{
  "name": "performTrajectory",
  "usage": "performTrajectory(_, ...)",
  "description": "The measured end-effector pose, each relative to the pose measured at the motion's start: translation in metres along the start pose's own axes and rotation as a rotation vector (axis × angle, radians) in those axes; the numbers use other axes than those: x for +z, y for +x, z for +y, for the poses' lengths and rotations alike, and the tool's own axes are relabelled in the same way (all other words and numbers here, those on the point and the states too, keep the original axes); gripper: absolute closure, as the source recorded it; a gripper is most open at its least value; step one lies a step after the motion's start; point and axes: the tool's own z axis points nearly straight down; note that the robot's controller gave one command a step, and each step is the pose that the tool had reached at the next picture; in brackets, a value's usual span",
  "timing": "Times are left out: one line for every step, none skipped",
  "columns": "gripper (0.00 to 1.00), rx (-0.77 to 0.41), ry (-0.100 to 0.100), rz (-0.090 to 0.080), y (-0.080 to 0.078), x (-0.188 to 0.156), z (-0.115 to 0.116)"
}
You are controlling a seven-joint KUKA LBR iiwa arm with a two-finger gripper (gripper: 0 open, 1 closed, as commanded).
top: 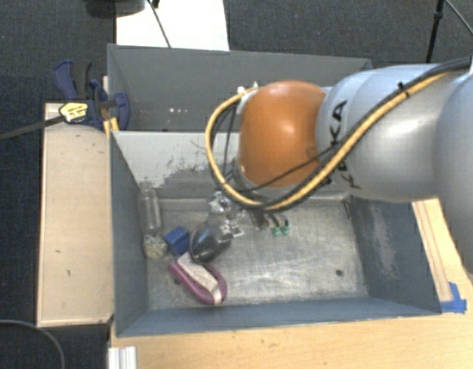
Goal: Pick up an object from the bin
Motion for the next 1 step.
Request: performTrajectory(0.00, 0.007, 0.002, 0.008, 0.0016, 0.0046, -0.0038)
